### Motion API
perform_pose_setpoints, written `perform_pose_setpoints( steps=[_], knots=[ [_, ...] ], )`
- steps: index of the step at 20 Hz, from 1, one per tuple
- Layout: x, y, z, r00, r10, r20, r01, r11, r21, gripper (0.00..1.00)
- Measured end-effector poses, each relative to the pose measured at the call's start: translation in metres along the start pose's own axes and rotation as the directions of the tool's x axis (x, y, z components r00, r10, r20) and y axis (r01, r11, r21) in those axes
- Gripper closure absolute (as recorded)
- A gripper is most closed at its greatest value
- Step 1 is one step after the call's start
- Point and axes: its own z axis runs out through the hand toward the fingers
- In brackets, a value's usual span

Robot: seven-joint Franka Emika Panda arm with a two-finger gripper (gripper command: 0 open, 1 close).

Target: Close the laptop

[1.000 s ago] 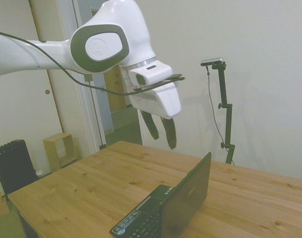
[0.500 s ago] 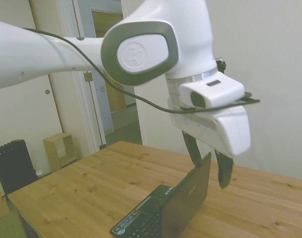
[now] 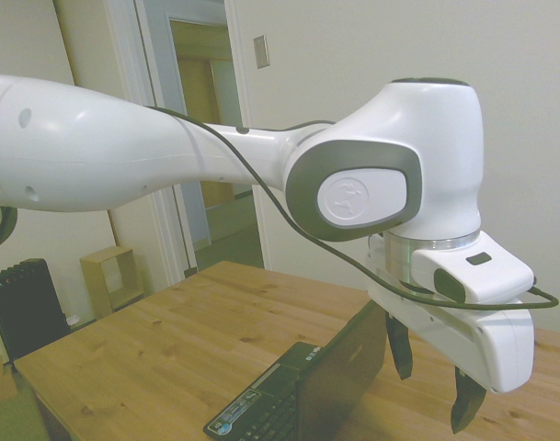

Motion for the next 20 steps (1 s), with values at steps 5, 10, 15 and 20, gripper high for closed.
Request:
perform_pose_setpoints(
  steps=[5,10,15,20],
  knots=[
    [-0.011,-0.023,0.011,0.999,-0.037,0.020,0.037,0.999,0.003,1.00],
    [-0.014,-0.028,0.012,0.999,-0.046,0.023,0.046,0.999,0.004,1.00],
    [-0.015,-0.029,0.012,0.999,-0.048,0.023,0.048,0.999,0.005,1.00],
    [-0.016,-0.031,0.012,0.998,-0.052,0.023,0.052,0.999,0.006,1.00]
  ],
)
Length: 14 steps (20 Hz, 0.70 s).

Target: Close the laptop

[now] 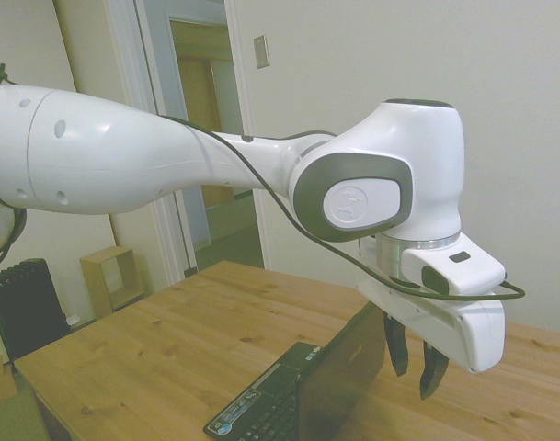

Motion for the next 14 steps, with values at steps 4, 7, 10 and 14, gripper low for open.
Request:
perform_pose_setpoints(
  steps=[4,7,10,14],
  knots=[
    [-0.005,-0.005,-0.002,1.000,-0.012,0.000,0.012,1.000,0.004,1.00],
    [-0.010,-0.012,-0.002,1.000,-0.025,0.002,0.025,1.000,0.005,1.00],
    [-0.019,-0.023,-0.002,0.999,-0.045,0.005,0.045,0.999,0.007,1.00],
    [-0.041,-0.042,0.002,0.997,-0.076,0.020,0.076,0.997,0.005,1.00]
  ],
)
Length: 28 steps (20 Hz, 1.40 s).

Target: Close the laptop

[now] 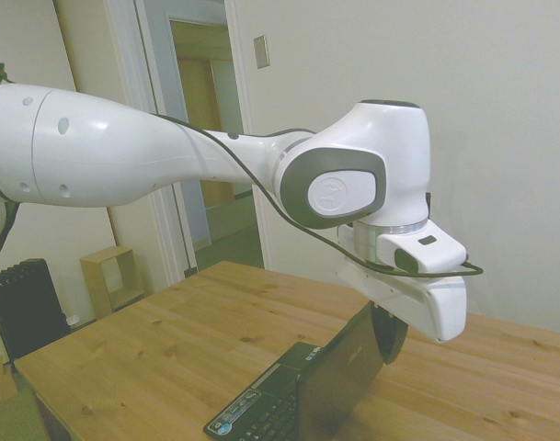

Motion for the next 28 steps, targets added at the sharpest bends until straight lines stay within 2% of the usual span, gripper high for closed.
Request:
perform_pose_setpoints(
  steps=[7,12,18,22,26,28],
  knots=[
    [-0.044,-0.034,0.008,0.999,-0.043,0.009,0.043,0.999,-0.013,1.00],
    [-0.085,-0.057,0.026,0.997,-0.077,0.020,0.078,0.997,-0.017,1.00],
    [-0.130,-0.090,0.063,0.991,-0.124,0.041,0.125,0.992,-0.030,1.00],
    [-0.152,-0.101,0.101,0.988,-0.138,0.067,0.141,0.989,-0.052,1.00],
    [-0.157,-0.102,0.136,0.987,-0.133,0.094,0.140,0.987,-0.076,1.00],
    [-0.155,-0.104,0.144,0.987,-0.130,0.097,0.138,0.987,-0.078,1.00]
  ],
)
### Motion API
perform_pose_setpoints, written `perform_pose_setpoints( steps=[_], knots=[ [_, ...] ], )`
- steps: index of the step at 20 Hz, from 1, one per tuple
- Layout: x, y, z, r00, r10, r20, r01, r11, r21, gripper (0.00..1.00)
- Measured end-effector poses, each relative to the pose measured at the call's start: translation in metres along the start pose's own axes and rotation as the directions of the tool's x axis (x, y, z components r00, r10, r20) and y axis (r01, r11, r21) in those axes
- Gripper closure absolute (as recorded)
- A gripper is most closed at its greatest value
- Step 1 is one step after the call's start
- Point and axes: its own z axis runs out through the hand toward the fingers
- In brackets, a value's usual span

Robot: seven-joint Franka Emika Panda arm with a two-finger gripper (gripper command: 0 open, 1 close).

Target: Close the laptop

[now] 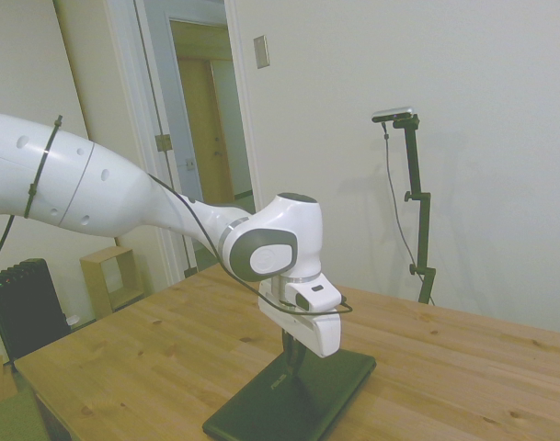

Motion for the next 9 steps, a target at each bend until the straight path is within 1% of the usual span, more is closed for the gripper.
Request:
perform_pose_setpoints(
  steps=[2,4,6,9],
  knots=[
    [-0.003,-0.004,-0.004,1.000,-0.008,-0.005,0.008,1.000,0.006,1.00],
    [-0.011,-0.012,-0.020,0.999,-0.023,-0.024,0.024,0.999,0.027,1.00],
    [-0.027,-0.022,-0.051,0.998,-0.038,-0.052,0.042,0.997,0.061,1.00],
    [-0.068,-0.030,-0.108,0.995,-0.070,-0.074,0.077,0.992,0.103,1.00]
  ],
)
